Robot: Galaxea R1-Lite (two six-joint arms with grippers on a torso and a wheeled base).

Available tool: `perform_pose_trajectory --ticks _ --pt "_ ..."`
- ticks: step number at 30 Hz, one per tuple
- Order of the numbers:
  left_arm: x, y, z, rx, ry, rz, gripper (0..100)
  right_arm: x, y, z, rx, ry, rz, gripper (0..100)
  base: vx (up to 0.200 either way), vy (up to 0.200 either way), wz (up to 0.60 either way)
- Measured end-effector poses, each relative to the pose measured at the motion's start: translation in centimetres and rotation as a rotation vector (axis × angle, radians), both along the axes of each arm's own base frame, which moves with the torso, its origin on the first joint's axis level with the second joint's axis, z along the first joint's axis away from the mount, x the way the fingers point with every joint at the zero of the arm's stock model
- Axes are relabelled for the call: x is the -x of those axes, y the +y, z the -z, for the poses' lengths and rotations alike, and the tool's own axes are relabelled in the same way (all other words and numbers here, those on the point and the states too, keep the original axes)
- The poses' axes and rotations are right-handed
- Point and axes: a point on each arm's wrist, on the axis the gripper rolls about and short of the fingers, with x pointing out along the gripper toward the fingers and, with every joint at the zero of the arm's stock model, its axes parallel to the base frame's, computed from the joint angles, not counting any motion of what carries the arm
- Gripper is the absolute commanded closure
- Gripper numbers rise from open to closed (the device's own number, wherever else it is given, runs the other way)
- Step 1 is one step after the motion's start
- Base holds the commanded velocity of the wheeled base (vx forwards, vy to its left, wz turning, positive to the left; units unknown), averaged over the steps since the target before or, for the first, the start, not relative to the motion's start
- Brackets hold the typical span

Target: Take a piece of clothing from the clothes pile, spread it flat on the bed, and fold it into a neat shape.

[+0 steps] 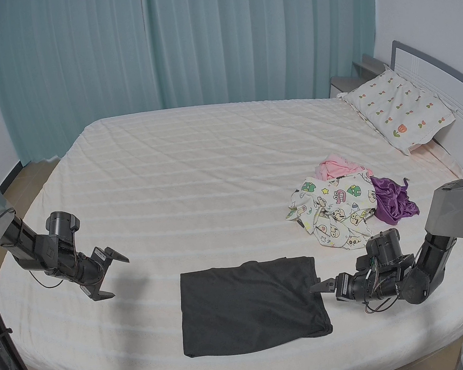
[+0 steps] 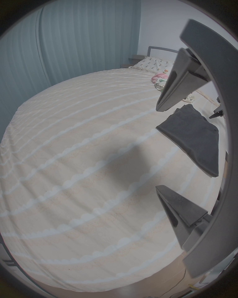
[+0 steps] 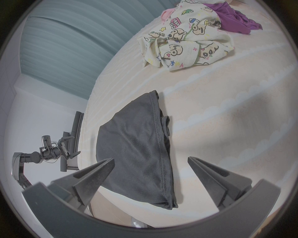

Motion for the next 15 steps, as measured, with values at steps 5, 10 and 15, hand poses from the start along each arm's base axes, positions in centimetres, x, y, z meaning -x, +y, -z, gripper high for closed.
perform_pose_trajectory --ticks 5,10,15 --pt "0.0 -0.8 0.1 -0.005 0.005 0.018 0 0.1 0.1 0.3 -0.003 0.015 0.005 0 0.000 -0.120 0.00" --pt "0.0 -1.7 0.1 -0.008 0.010 0.043 0 0.1 0.1 0.5 -0.001 0.020 0.004 0 0.000 -0.200 0.00" --pt "0.1 -2.3 0.2 -0.010 0.012 0.062 0 0.1 0.1 0.6 0.000 0.021 0.004 0 0.000 -0.200 0.00"
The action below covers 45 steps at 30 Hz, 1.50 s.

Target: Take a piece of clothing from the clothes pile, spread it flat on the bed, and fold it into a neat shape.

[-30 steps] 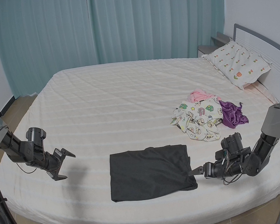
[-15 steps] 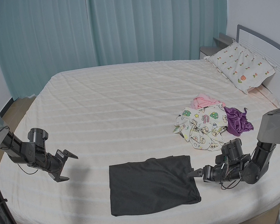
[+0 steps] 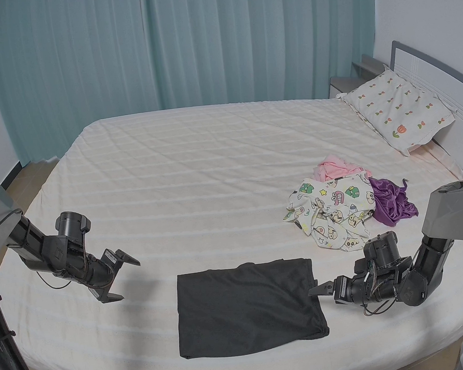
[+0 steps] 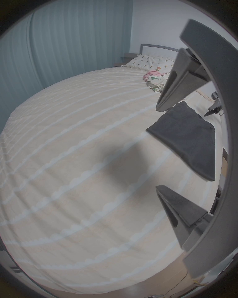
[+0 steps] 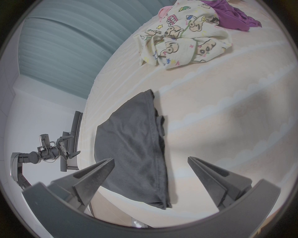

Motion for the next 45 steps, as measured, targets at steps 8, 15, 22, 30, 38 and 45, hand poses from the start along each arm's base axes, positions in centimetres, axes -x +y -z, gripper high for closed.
perform_pose_trajectory --ticks 8,15,22,30,38,45 --pt "0.7 -1.8 0.5 -0.017 -0.002 0.060 0 0.0 0.0 0.1 0.002 0.000 0.000 0 0.000 -0.025 0.00" --pt "1.6 -4.3 1.6 -0.145 -0.153 0.161 0 0.0 0.0 0.1 0.002 0.001 0.000 0 0.000 0.000 0.00" --pt "2.4 -6.1 4.2 -0.345 -0.345 0.262 0 0.0 0.0 0.0 -0.003 -0.015 0.000 0 0.000 0.000 0.00" --pt "5.3 -7.4 8.1 -0.500 -0.339 0.443 0 0.1 0.0 0.0 -0.028 -0.092 -0.002 0 0.000 0.000 0.00" --pt "5.6 -8.5 9.2 -0.496 -0.323 0.490 0 0.5 0.0 0.7 -0.021 -0.073 -0.005 0 0.000 0.000 0.00" --pt "5.6 -9.0 9.3 -0.483 -0.329 0.503 0 0.5 0.0 0.8 -0.018 -0.067 -0.005 0 0.000 0.000 0.00"
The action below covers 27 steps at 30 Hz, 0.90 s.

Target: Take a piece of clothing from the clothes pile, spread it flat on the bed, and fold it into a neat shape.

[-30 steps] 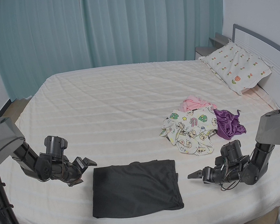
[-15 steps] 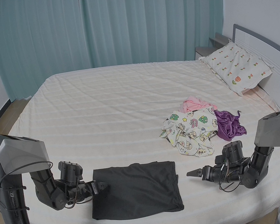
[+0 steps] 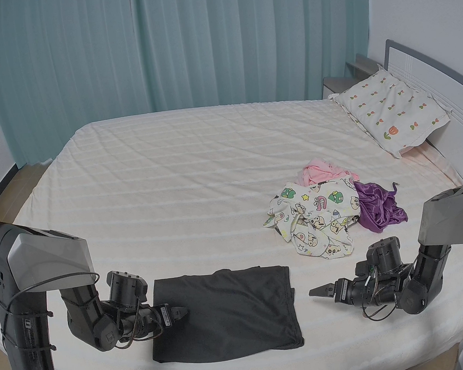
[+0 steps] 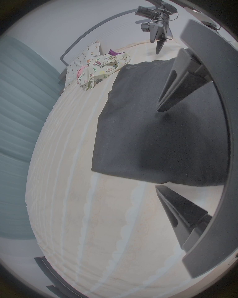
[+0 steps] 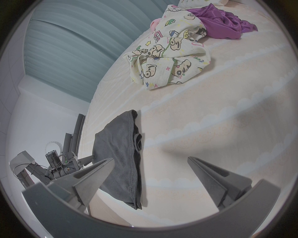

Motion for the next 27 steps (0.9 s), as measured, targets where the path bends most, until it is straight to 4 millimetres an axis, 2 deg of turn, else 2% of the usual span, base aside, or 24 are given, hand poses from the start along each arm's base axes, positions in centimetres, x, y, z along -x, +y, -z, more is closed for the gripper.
perform_pose_trajectory --ticks 18,19,27 --pt "-0.6 -1.8 -0.1 0.060 -0.015 0.093 0 0.0 0.0 0.1 0.000 0.001 -0.002 0 0.000 0.000 0.00" --pt "-0.6 -1.8 -0.1 0.060 -0.015 0.094 100 0.0 0.0 0.1 0.001 0.002 -0.002 0 0.000 0.000 0.00" --pt "-0.6 -1.9 0.0 0.058 -0.015 0.098 100 0.0 0.0 0.1 0.000 0.001 -0.001 0 0.000 0.000 0.00"
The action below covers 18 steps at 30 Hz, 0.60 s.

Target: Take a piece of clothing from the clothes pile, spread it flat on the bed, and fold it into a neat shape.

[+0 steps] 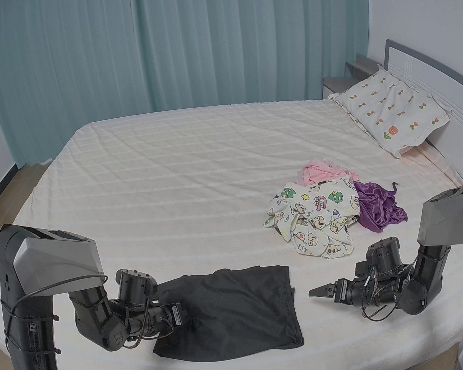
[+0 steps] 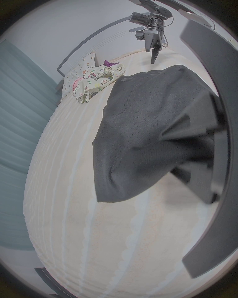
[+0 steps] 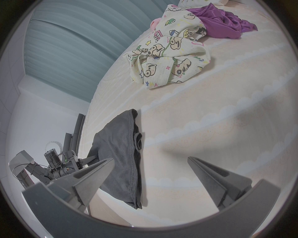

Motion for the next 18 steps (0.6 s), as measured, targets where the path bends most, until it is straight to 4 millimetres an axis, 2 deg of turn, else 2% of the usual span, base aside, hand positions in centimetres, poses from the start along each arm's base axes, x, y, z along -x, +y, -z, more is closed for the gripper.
perform_pose_trajectory --ticks 17,18 --pt "0.72 0.26 0.18 -0.010 0.021 -0.001 100 0.18 -0.09 0.07 -0.002 0.009 0.002 0 0.000 0.000 0.00" --pt "0.75 0.27 0.18 -0.010 0.021 -0.002 100 0.18 -0.09 0.07 -0.002 0.009 0.002 0 0.000 0.200 0.00"
